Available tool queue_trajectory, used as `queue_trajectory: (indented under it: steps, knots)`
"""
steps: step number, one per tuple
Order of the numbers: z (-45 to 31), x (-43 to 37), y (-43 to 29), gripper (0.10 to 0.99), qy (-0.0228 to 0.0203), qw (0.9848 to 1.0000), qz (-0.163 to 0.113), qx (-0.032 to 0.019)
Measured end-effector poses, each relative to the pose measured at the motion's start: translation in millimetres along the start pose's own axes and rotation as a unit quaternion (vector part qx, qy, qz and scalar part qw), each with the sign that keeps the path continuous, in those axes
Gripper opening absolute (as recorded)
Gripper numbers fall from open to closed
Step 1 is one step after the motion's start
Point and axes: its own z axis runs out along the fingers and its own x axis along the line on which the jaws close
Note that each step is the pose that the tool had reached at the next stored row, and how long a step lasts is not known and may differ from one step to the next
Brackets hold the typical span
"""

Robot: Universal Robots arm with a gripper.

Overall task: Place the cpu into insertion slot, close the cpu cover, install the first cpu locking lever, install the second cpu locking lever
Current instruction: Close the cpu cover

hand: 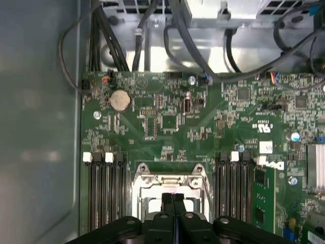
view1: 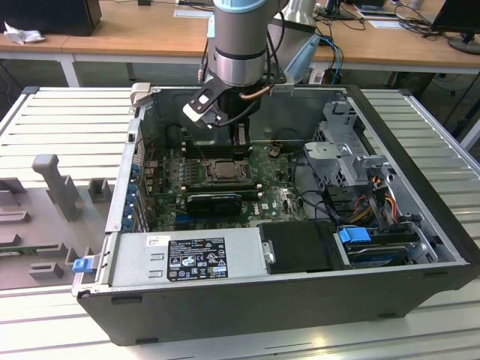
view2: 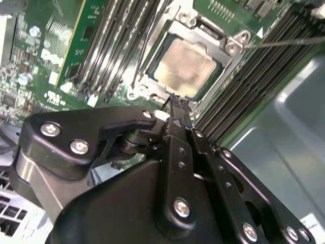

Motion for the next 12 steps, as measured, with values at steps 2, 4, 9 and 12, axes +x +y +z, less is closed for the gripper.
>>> queue_trajectory:
  steps: [2,4,9,12]
  knots:
    - [1.7,0.0,-1.3,0.106,0.0,1.0,0.0,0.002]
    - [3.7,-0.1,-7.8,0.106,0.0,1.0,0.0,0.0051]
    - [4.3,-0.2,-18.3,0.106,0.0,1.0,0.0,0.0056]
    - [4.3,-0.4,-22.6,0.106,0.0005,1.0,0.0,0.0056]
